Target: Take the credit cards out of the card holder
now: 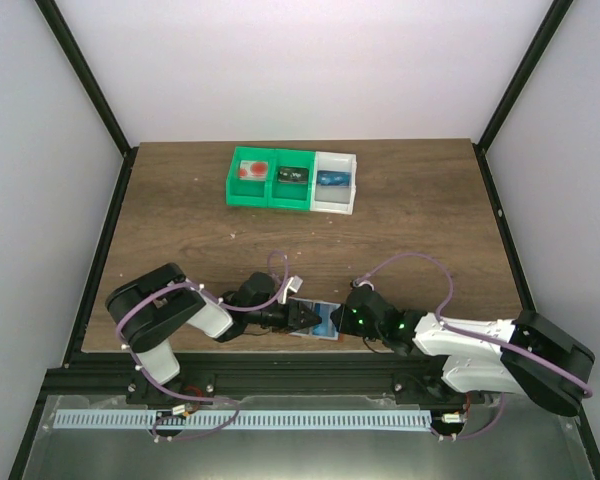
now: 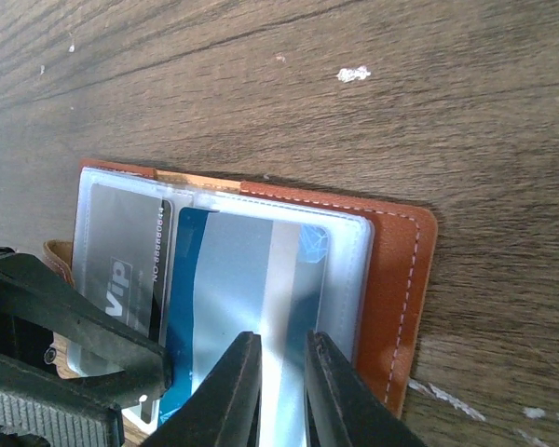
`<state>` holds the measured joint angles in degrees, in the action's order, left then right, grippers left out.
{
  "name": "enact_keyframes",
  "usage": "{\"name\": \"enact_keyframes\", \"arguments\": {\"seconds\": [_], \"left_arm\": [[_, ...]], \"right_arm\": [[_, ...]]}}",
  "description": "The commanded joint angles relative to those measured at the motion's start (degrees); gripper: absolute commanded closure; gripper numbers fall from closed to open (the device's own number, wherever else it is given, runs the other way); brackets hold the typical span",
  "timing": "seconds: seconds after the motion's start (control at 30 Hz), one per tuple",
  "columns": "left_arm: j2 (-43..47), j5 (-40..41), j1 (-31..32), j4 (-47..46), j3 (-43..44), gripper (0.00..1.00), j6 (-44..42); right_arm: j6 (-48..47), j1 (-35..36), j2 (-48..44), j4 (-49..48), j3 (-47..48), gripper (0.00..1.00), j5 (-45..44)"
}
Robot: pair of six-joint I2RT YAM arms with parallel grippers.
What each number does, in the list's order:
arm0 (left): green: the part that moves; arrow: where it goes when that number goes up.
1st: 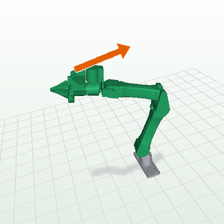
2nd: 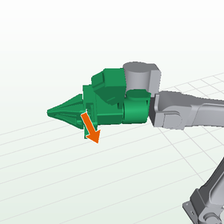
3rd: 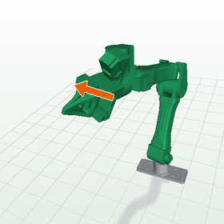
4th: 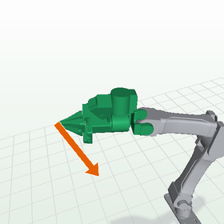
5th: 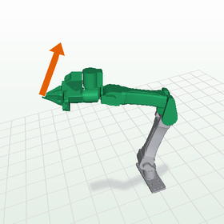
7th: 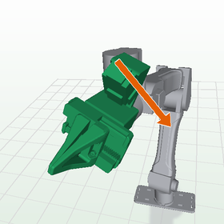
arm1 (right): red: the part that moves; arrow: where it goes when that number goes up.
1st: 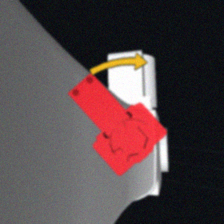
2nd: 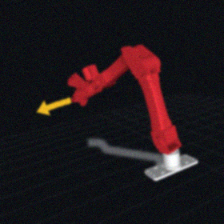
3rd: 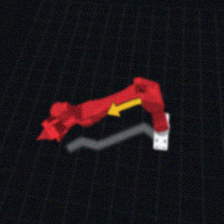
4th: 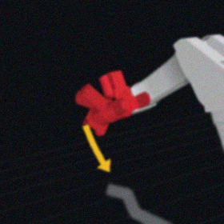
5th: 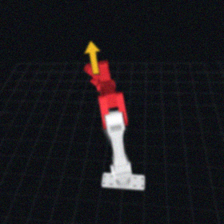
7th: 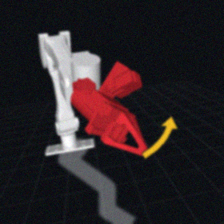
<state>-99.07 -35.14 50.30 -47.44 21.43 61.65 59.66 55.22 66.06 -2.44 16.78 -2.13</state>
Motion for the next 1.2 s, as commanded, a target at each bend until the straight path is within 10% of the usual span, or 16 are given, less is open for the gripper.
{"name": "enact_keyframes", "arguments": {"seconds": [0.0,0.33,1.17], "left_arm": [[0.7,1.1,0.4,-0.3,0.0,0.70,0.7],[9.6,10.7,3.2,23.2,6.3,0.70,-7.4],[7.7,11.9,3.6,27.9,6.6,0.66,-8.5]], "right_arm": [[0.6,0.3,0.4,1.3,-0.8,0.84,0.3],[0.2,0.3,-2.0,4.2,0.8,0.85,0.6],[0.4,0.3,1.3,2.0,-0.1,0.87,4.1]]}}
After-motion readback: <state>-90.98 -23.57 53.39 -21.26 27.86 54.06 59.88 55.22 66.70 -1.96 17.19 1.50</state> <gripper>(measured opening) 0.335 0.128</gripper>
